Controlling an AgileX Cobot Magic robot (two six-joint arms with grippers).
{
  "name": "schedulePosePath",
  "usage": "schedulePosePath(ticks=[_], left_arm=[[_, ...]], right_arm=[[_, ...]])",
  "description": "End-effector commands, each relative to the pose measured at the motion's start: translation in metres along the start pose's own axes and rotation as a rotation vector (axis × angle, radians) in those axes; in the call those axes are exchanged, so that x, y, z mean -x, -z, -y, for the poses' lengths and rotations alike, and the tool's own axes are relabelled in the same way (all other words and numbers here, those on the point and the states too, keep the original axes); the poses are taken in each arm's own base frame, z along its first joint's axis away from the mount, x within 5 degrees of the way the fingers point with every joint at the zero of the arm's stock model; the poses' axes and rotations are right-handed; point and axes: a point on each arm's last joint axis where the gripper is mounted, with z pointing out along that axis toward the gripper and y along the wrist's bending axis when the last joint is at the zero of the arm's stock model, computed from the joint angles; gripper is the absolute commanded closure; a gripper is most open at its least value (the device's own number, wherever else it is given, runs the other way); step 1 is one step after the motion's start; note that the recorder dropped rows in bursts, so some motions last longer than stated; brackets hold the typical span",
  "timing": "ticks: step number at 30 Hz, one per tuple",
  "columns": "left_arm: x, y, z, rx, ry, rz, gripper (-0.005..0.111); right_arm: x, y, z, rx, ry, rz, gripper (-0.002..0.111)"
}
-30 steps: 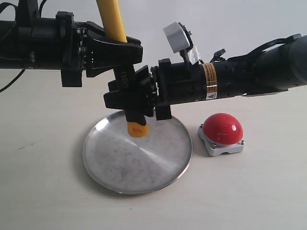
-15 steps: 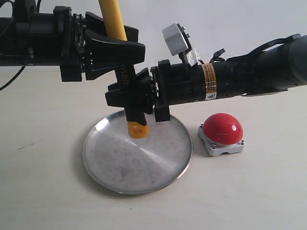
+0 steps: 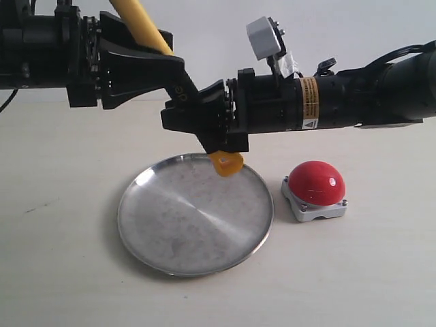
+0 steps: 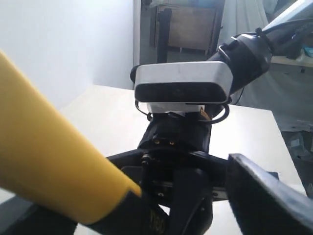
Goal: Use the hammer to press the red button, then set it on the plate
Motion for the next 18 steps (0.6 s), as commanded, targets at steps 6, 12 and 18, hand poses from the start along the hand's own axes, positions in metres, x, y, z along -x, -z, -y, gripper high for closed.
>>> schedulePosePath(ticks=[6,12,18], left_arm=[[0.027,-0.027,0.022,-0.135,-0.121,0.098,0.033],[0.026,-0.044,0.032,-0.148,-0.139,0.074,0.033],[0.026,-0.046,0.034,-0.158,-0.129,0.073,0.033]], right_arm=[[0.006,0.005,0.010,-0.087,-0.061,0.140,0.108],[0.007,0.005,0.011,-0.090,-0.063,0.145,0.108],[0.007,0.005,0.011,-0.094,-0.058,0.151,0.108]])
